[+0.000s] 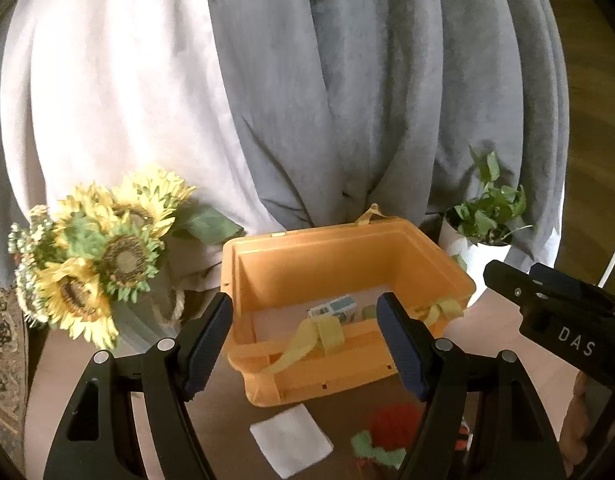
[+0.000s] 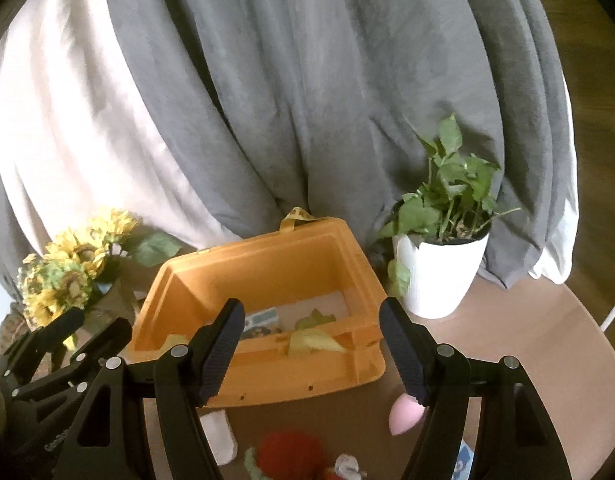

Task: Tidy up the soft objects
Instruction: 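Withdraw both tools from the crate back toward the remaining soft items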

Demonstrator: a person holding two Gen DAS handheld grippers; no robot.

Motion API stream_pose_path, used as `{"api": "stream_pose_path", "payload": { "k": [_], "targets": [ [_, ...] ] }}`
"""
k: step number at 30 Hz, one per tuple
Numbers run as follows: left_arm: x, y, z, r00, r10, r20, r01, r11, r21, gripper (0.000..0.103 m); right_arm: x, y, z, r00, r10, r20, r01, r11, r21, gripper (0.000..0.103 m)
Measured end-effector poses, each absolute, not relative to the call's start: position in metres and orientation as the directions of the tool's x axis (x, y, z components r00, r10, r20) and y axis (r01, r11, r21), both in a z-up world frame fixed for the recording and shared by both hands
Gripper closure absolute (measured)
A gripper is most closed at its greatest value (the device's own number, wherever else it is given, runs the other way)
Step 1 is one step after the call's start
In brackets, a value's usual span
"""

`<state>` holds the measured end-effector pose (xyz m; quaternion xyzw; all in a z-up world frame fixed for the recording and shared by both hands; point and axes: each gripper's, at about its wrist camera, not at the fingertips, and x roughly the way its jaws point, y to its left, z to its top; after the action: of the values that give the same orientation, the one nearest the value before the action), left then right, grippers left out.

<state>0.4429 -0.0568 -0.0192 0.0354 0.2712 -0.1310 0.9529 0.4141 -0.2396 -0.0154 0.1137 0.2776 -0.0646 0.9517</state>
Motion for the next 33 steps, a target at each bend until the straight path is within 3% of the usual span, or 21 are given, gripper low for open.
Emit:
{"api": "stream_pose_path", "payload": {
  "k": [15, 25, 33],
  "targets": [
    [0.383, -0.055, -0.021, 0.816, -0.179, -0.550, 0.214, 0.977, -0.001, 0.029, 0.352, -0.233, -0.006, 0.855, -0.100, -0.508, 0.173, 0.980, 0.098, 0.032],
    [0.366, -0.046, -0.024, 0.792, -0.209, -0.573, 0.261, 0.965, 0.009, 0.029, 0.332, -0.231, -0.020, 0.840, -0.037, -0.542, 0.160, 0.970, 0.182, 0.032],
    [0.360, -0.038, -0.032, 0.761, -0.259, -0.594, 0.332, 0.943, 0.014, 0.029, 0.321, -0.224, -0.027, 0.827, -0.071, -0.558, 0.220, 0.954, 0.204, 0.032]
  ]
}}
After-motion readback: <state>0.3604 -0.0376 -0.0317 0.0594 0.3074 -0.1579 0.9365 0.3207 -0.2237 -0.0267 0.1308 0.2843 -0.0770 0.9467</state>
